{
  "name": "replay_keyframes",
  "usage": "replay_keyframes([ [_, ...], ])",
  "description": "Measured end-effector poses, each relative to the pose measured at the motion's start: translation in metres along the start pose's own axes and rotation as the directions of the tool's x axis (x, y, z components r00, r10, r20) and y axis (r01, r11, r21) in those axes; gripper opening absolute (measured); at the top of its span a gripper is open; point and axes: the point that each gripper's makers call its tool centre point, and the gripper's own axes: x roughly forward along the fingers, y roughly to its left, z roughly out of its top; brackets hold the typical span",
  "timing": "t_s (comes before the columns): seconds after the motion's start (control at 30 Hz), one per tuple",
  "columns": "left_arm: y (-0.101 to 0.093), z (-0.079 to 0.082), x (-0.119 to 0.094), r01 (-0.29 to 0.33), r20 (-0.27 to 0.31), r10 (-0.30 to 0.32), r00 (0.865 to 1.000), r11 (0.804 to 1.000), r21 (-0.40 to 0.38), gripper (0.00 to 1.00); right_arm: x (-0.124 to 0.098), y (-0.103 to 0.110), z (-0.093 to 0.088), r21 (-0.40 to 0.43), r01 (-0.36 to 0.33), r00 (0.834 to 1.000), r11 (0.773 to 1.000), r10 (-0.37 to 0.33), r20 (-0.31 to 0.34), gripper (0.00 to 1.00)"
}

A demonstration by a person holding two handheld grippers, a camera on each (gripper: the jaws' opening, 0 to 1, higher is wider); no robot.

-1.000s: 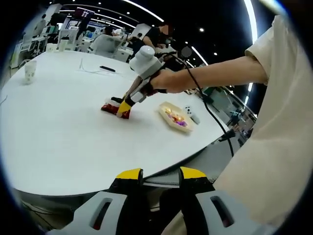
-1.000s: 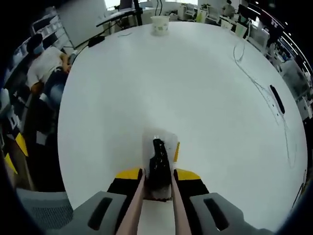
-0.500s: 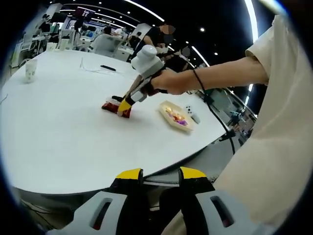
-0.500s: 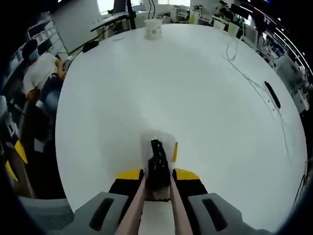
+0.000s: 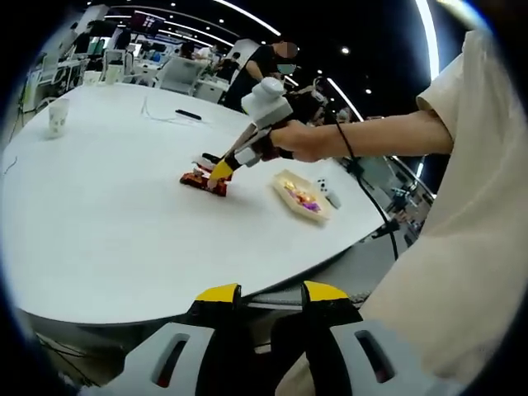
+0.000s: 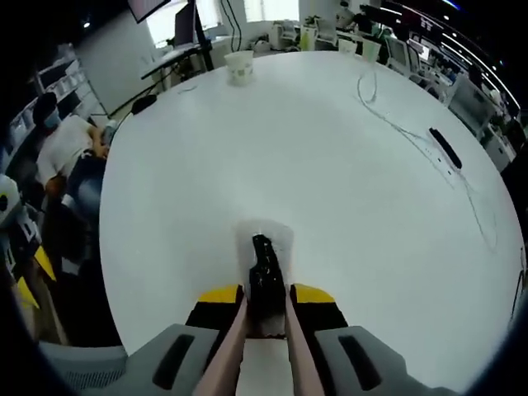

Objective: Place the target food into the container with the food tongs after gripping and lifting it, then release it inside without dropping or visibly crushing the food.

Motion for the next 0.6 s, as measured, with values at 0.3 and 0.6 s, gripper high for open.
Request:
replay_keyframes([
  [0.3,-0.004,0.001,0.002,0.008,0.003,-0.008,1.000,1.000,0.002,0.28,0.010,0.003,-0.006,0.014,-0.009,1.000,1.000,0.009,-0.015,0.19],
  [0.6,-0.002,-0.004,0.000,0.001,-0.004,-0.001,1.000,1.000,-0.008,0.28,0.011,-0.001,-0.004,0.071,-0.017,1.000,0.997,0.017,0.004,0.19],
])
